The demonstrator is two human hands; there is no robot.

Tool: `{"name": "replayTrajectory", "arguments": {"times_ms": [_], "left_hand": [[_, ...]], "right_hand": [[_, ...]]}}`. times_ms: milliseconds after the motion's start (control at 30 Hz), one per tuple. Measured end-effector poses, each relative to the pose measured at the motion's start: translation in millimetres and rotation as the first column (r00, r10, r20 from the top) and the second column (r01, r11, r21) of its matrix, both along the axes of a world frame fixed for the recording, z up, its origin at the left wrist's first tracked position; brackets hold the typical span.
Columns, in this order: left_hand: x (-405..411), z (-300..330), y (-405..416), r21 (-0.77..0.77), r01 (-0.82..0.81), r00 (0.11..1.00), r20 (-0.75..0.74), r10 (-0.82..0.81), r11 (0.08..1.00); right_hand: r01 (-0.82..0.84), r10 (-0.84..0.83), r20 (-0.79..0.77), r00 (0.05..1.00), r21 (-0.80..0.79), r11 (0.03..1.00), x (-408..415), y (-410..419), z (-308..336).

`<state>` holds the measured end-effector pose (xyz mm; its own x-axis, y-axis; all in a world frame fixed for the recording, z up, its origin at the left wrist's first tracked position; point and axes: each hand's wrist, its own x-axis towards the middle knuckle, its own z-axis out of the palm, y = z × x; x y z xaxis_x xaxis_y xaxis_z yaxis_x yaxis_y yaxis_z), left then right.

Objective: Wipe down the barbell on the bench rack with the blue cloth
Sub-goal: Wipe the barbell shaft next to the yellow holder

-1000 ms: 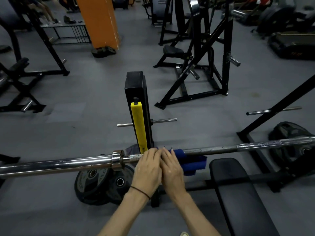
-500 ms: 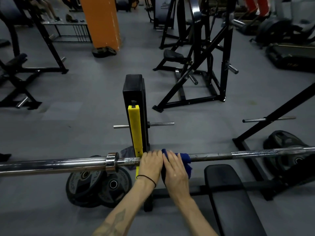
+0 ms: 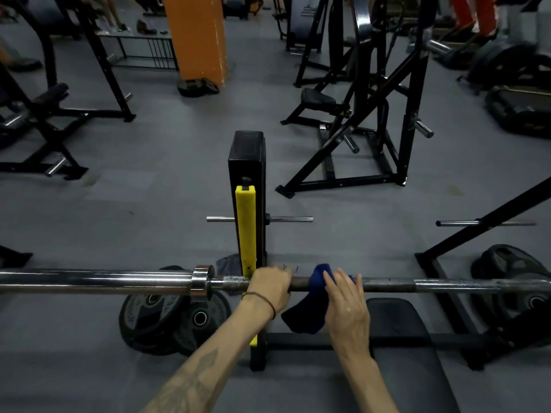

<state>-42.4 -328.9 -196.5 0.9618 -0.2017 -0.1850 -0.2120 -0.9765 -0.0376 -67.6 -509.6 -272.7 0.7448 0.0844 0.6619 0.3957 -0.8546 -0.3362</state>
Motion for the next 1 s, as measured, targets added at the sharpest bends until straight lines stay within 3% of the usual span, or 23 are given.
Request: {"name": "replayTrajectory", "arguments": {"times_ms": [167,300,400,500,633,767,867,1000], "left_hand": [[-31,-29,5,-0.078,0.007,0.966,0.259,0.014,0.997],[-29,-33,3,-0.082,0.012,0.927,0.374,0.020,0.997],[-26,-27,-1,-0.071,-0.012,0.944,0.329,0.035,0.997],[-20,-27,-3,-0.051,-0.031,0.966,0.255,0.043,0.998],[-18,-26,-7,-0.027,-0.063,0.977,0.204,0.067,0.998],[-14,-19,-10,-0.015,-0.062,0.973,0.223,0.064,0.998],[-8,-19,-12,0.006,-0.047,0.980,0.195,0.045,0.999],[-6,-11,-9,0.070,-0.081,0.988,0.136,0.071,0.994]], "right_hand": [[0.030,-0.020,-0.109,0.994,0.084,0.996,-8,39,7],[-0.118,0.122,-0.074,0.990,0.050,0.992,-11,69,4],[-0.161,0.161,-0.005,0.987,-0.041,0.986,-1,40,5],[-0.054,0.057,0.061,0.996,-0.050,0.997,6,7,5],[0.086,-0.086,0.016,0.996,0.011,0.996,0,9,2],[-0.047,0.048,-0.023,0.999,0.051,0.998,-13,58,-5],[-0.159,0.159,-0.026,0.987,-0.009,0.987,-8,43,-5],[-0.067,0.067,0.012,0.998,-0.044,0.997,4,-11,0]]}}
